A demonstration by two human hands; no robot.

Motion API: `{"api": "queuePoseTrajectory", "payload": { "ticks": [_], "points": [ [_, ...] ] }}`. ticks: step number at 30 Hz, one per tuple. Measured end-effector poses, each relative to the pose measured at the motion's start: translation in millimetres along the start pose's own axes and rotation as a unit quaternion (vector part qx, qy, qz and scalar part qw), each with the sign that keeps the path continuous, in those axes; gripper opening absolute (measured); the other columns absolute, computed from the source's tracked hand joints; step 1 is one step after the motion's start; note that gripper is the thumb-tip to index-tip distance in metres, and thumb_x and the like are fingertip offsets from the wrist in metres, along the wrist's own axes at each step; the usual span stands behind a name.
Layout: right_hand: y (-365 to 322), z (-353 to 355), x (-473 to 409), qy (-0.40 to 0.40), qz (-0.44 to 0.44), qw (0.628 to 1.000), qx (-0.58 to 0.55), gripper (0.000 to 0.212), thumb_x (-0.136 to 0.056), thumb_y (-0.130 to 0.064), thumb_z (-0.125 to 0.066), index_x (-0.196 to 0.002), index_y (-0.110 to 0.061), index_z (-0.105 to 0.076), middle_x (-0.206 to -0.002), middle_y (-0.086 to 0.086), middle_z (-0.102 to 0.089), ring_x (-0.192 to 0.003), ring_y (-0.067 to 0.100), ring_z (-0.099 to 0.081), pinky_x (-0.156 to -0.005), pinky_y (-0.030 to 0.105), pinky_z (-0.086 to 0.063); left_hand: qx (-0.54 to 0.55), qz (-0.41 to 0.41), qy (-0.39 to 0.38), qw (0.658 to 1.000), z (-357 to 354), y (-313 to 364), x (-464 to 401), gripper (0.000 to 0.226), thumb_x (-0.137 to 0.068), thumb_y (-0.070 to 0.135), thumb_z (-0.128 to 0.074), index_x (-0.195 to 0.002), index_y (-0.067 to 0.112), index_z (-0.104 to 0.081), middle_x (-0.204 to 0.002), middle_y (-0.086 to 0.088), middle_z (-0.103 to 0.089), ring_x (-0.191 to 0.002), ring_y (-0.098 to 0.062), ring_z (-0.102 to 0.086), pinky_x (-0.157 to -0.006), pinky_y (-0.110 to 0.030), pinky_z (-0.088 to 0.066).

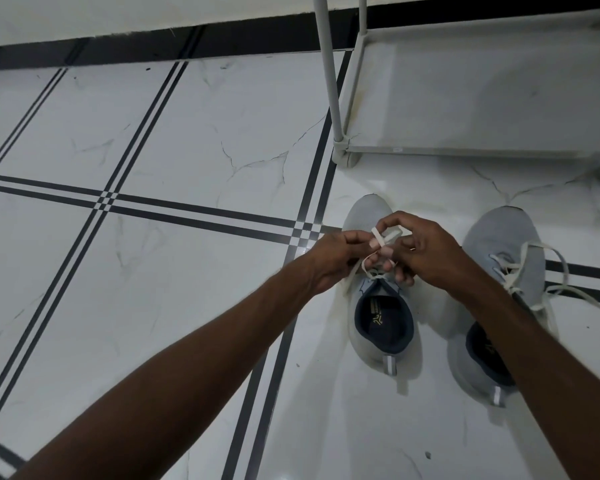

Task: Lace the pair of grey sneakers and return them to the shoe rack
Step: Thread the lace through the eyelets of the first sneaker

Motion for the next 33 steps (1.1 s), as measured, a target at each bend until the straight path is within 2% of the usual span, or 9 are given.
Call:
{"api": "queuePoseTrajectory", "payload": {
  "ticks": [5, 11, 15, 18, 21, 23, 27, 29, 33],
  "points": [
    [7.1, 4.7, -0.5, -0.019, -0.007, 0.999, -0.039, 0.017, -0.090, -0.012, -0.067, -0.106, -0.017, -0.065, -0.068, 0.016, -0.068, -0.048, 0.022, -0.057, -0.041, 0.024, -0.044, -0.013, 0.042, -0.063, 0.997, -7.2, 3.8, 10.7, 0.022, -0.102, 0.017, -0.051, -0.102, 0.004, -0.069, -0.087, -0.008, -0.071, -0.073, -0.009, -0.062, -0.066, -0.018, -0.048],
    [32.1, 5.7, -6.6, -0.038, -0.078, 0.978, -0.192, 0.014, -0.093, -0.003, -0.058, -0.106, -0.006, -0.056, -0.071, 0.015, -0.059, -0.048, 0.019, -0.050, -0.044, 0.024, -0.043, -0.029, 0.035, -0.043, 0.998, -15.3, 6.5, 9.5, 0.016, -0.101, 0.017, -0.051, -0.100, 0.009, -0.065, -0.079, -0.003, -0.062, -0.059, -0.005, -0.050, -0.057, -0.016, -0.041],
    [37.8, 5.4, -12.5, -0.033, -0.148, 0.964, -0.219, 0.015, -0.093, 0.001, -0.050, -0.092, -0.012, -0.057, -0.064, 0.011, -0.053, -0.040, 0.012, -0.037, -0.042, 0.023, -0.029, -0.190, -0.027, -0.053, 0.980, -11.3, 17.1, 13.8, 0.017, -0.098, 0.017, -0.058, -0.100, 0.003, -0.068, -0.084, -0.015, -0.064, -0.068, -0.015, -0.057, -0.066, -0.024, -0.051],
    [35.4, 1.3, -17.8, -0.034, -0.186, 0.962, -0.198, 0.017, -0.091, 0.003, -0.046, -0.096, -0.008, -0.058, -0.060, 0.009, -0.051, -0.035, 0.008, -0.029, -0.040, 0.019, -0.022, -0.410, -0.137, -0.002, 0.902, -7.6, 28.0, 15.2, 0.014, -0.085, 0.017, -0.075, -0.090, 0.003, -0.075, -0.085, -0.014, -0.075, -0.073, -0.022, -0.071, -0.074, -0.037, -0.061],
    [29.5, -1.5, -18.7, -0.062, -0.204, 0.963, -0.163, 0.025, -0.090, 0.005, -0.042, -0.105, -0.001, -0.061, -0.052, 0.006, -0.055, -0.033, 0.007, -0.025, -0.036, 0.017, -0.020, -0.552, -0.262, 0.074, 0.788, -14.2, 27.6, 24.2, 0.003, -0.076, 0.007, -0.075, -0.077, 0.010, -0.075, -0.068, 0.006, -0.069, -0.059, -0.002, -0.062, -0.057, -0.015, -0.049],
    [25.1, -1.5, -17.3, -0.096, -0.208, 0.964, -0.138, 0.033, -0.090, 0.007, -0.041, -0.112, -0.003, -0.063, -0.050, 0.003, -0.057, -0.036, 0.007, -0.024, -0.036, 0.019, -0.021, -0.558, -0.304, 0.116, 0.763, -19.0, 19.4, 31.2, 0.005, -0.075, 0.006, -0.074, -0.074, 0.011, -0.073, -0.064, 0.009, -0.064, -0.054, 0.003, -0.053, -0.052, -0.013, -0.036],
    [22.8, 4.8, -16.2, -0.087, -0.186, 0.975, -0.082, 0.028, -0.091, -0.003, -0.059, -0.116, -0.009, -0.069, -0.057, 0.005, -0.043, -0.043, 0.009, -0.026, -0.039, 0.021, -0.024, -0.451, -0.299, 0.177, 0.823, -15.3, 2.6, 34.4, 0.009, -0.076, 0.012, -0.079, -0.075, 0.012, -0.070, -0.075, 0.004, -0.071, -0.070, -0.007, -0.066, -0.065, -0.023, -0.054],
    [16.4, 6.0, -14.2, -0.054, -0.145, 0.988, -0.019, 0.019, -0.085, -0.009, -0.070, -0.104, -0.009, -0.075, -0.059, 0.001, -0.053, -0.041, 0.007, -0.034, -0.041, 0.019, -0.027, -0.360, -0.282, 0.188, 0.870, -15.4, -3.6, 37.5, 0.010, -0.076, 0.008, -0.080, -0.076, 0.010, -0.071, -0.087, -0.001, -0.072, -0.084, -0.014, -0.071, -0.076, -0.033, -0.060],
    [6.7, 10.2, -9.4, 0.019, -0.028, 0.981, 0.189, 0.009, -0.073, -0.024, -0.082, -0.078, -0.016, -0.079, -0.070, -0.004, -0.072, -0.063, 0.004, -0.061, -0.058, 0.016, -0.042, -0.281, -0.227, 0.215, 0.908, -9.4, -9.2, 48.8, 0.013, -0.078, 0.007, -0.079, -0.073, 0.010, -0.067, -0.088, -0.004, -0.074, -0.086, -0.014, -0.071, -0.077, -0.027, -0.059]
  ]
}}
Point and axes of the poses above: each hand's wrist, its own x-axis away from the middle knuckle, its own z-axis out of the back of the hand, y = z × x, the point moved 2 cm from there along -x, towards the middle knuckle
